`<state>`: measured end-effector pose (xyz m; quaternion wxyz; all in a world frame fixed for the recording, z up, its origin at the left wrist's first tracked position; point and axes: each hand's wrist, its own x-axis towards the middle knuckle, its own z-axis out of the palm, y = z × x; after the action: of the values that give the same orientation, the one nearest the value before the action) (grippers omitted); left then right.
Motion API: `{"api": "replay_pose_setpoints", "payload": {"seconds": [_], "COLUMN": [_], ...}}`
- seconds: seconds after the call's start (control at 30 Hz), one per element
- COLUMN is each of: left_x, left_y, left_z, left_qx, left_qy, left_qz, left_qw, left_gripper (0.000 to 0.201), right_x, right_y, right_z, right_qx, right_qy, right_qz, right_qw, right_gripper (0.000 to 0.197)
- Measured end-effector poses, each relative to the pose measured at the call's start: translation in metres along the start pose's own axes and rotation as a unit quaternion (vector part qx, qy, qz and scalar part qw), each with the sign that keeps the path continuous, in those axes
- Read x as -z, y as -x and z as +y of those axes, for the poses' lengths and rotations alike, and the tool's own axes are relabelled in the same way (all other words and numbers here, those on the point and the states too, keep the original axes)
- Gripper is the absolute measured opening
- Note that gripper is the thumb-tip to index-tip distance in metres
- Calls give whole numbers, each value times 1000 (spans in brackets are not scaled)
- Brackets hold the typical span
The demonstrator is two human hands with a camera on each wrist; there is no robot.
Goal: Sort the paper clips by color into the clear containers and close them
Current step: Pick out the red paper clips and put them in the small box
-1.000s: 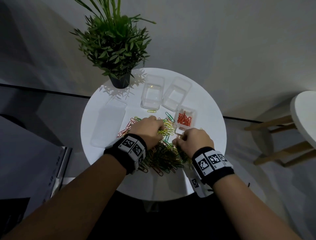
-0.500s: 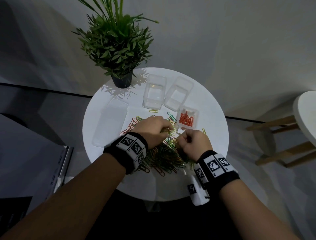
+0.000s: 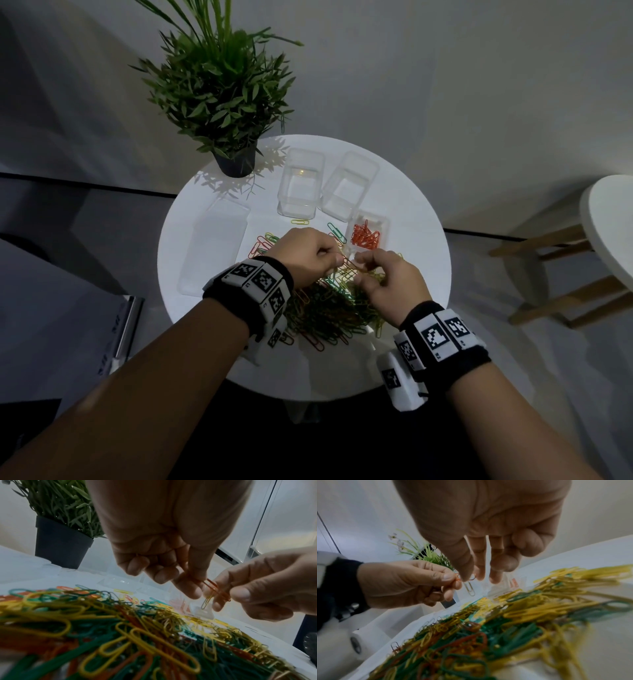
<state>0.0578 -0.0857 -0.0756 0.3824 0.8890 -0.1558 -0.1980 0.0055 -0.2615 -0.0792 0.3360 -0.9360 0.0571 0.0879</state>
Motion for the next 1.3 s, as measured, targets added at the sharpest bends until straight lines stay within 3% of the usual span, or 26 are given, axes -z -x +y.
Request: {"api": "replay_pose_setpoints", "payload": {"seconds": [0.13,0.27,0.33,0.47,0.6,0.83,1.07,1.3], "left_x": [-3,0,1,-6,-7,-3,-8,-13], "left_y": [-2,2,5,4,3,9,15,14], "left_z": [8,4,-2,4,16,7,4,12], "left_qx": [-15,4,19,18,39,51,39,14], "left_qy": [22,19,5,182,336,347,350,320], "left_qz": [8,33,42,35,39,62,79,70], "left_qw": [1000,999,999,982,940,934,933,945], "left_gripper": [22,20,17,17,10,5,5,8], "right_x": [2,12,20,20,15,20,23,21], "right_y": [-5,-16,-22,-25,-22,-15,-4,-1], "right_z": [-11,-16,-19,-25,-23,-16,-7,-15], "right_qx": [-7,-39,-62,-92,-98,-82,-98,-89], "right_qy": [-75,-106,-152,-382,-482,-503,-501,-503], "right_qz": [30,50,29,-61,-74,-100,-190,-187], "right_qw": [997,992,986,918,867,854,839,839], "right_gripper": [8,11,12,18,14,22,36,42]}}
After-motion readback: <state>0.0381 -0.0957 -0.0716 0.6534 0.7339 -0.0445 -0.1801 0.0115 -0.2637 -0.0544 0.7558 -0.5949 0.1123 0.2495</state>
